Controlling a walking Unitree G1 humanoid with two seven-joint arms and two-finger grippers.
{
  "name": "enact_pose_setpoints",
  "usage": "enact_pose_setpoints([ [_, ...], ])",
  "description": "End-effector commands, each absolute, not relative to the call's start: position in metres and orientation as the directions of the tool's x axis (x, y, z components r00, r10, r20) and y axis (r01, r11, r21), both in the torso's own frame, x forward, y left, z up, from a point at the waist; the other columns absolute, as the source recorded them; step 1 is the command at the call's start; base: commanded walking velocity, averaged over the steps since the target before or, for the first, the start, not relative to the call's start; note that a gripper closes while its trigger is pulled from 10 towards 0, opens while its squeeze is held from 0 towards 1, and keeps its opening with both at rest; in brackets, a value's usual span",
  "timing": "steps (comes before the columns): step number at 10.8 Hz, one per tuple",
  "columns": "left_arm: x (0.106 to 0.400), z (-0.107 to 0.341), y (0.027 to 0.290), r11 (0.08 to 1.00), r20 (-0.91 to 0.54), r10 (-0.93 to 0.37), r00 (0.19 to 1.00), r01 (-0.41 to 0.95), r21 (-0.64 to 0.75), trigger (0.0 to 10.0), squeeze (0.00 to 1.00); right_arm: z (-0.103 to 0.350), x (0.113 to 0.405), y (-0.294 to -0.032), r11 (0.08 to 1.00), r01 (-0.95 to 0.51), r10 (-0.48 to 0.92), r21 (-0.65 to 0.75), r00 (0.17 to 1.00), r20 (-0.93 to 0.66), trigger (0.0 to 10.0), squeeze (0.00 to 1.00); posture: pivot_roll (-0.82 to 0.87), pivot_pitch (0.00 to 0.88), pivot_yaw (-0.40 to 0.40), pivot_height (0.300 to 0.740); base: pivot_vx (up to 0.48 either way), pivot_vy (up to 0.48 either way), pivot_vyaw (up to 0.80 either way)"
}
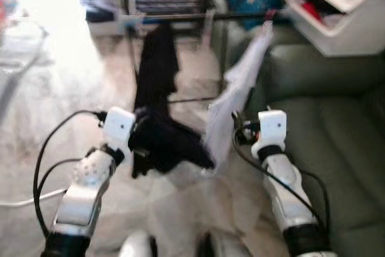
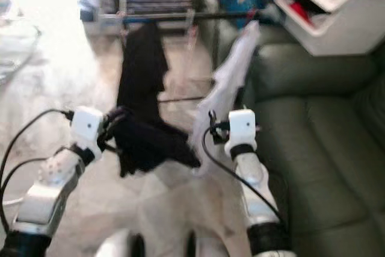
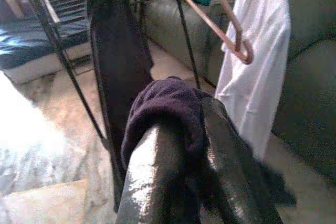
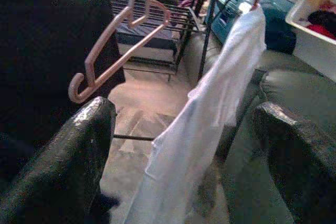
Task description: Hang hanger
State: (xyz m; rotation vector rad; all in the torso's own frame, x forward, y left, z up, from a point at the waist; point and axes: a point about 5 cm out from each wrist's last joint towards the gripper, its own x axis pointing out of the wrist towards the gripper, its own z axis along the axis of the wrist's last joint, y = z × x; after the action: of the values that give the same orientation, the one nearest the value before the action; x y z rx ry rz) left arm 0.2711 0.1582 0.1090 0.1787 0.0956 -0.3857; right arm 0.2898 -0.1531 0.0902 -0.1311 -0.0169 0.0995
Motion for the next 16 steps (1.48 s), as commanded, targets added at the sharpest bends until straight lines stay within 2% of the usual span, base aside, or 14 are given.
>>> enact_pose_setpoints([
  [1, 0.27, 0.113, 0.148, 0.896, -0.1, -0.403, 0.91, 0.414, 0.158, 10.0, 0.0, 0.085, 0.288, -0.165, 0.988, -0.065, 0.064, -0.138, 0.998, -0.012, 10.0, 0.0, -0.03, 0.106, -0.087, 0.74, 0.0, 0.42, 0.0],
  [4, 0.27, 0.114, 0.141, 0.883, -0.091, -0.431, 0.898, 0.441, 0.161, 10.0, 0.0, 0.084, 0.288, -0.163, 0.988, -0.065, 0.065, -0.14, 0.998, -0.005, 10.0, 0.0, -0.03, 0.104, -0.086, 0.74, 0.275, 0.392, 0.0],
  [13, 0.27, 0.114, 0.134, 0.873, -0.098, -0.449, 0.888, 0.46, 0.165, 10.0, 0.0, 0.084, 0.292, -0.164, 0.985, -0.052, 0.051, -0.162, 0.999, -0.005, 10.0, 0.0, -0.03, 0.105, -0.097, 0.74, 0.451, 0.0, 0.0],
  [16, 0.27, 0.112, 0.133, 0.876, -0.108, -0.447, 0.888, 0.459, 0.148, 10.0, 0.0, 0.083, 0.292, -0.165, 0.985, -0.045, 0.045, -0.165, 0.999, -0.007, 10.0, 0.0, -0.03, 0.105, -0.097, 0.74, 0.129, 0.393, 0.0],
])
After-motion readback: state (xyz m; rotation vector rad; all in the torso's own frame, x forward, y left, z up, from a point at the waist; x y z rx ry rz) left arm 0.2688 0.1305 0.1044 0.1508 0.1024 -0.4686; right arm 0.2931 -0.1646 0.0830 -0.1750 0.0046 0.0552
